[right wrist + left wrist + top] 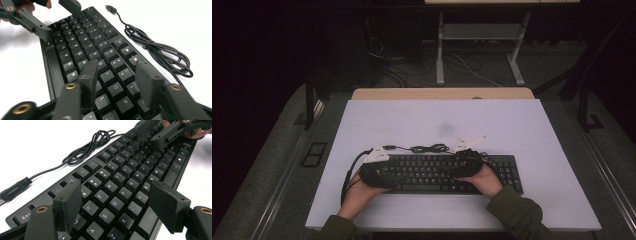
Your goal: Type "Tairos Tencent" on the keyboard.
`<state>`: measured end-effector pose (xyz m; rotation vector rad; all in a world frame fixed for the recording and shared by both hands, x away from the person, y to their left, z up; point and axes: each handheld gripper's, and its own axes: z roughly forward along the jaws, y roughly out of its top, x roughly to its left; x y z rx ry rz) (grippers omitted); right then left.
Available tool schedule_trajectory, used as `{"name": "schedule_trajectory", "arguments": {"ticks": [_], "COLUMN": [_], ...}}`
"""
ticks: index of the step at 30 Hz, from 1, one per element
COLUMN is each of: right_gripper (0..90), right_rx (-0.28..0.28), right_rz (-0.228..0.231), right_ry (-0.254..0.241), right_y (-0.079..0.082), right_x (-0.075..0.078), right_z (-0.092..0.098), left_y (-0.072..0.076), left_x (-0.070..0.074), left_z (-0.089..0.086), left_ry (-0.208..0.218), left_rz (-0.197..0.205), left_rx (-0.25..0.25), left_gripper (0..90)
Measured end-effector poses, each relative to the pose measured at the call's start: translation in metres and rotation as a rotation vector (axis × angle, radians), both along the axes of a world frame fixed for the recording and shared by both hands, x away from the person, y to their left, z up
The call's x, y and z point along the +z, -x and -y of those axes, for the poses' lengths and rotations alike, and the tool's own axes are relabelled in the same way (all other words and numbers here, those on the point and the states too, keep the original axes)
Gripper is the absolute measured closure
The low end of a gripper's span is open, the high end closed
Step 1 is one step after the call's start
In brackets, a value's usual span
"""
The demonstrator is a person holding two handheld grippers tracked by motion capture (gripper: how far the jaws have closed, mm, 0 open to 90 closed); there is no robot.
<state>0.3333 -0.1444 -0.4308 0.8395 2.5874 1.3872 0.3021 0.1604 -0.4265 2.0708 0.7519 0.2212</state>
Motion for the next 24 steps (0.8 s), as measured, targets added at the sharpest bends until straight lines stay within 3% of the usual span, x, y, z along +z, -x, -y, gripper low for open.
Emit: {"name": "schedule_trajectory", "arguments": {"ticks": [7, 24], "right_gripper": [41.7, 40.5], "right_rx": [0.006, 0.001], "right_rz": [0.007, 0.005], "right_ry": [-0.037, -0.050], "right_y": [-0.0007, -0.0006], "right_x": [0.0015, 0.0024], "right_z": [0.0017, 0.0024], "left_y": [0.0001, 0.0013], "left_x": [0.0003, 0.0036], "left_z": [-0.0006, -0.0067], "left_ry": [0.006, 0.005], "left_rz": [0.000, 0.004], "left_rx": [0.009, 0.008], "left_gripper": [26.5, 30.4]}}
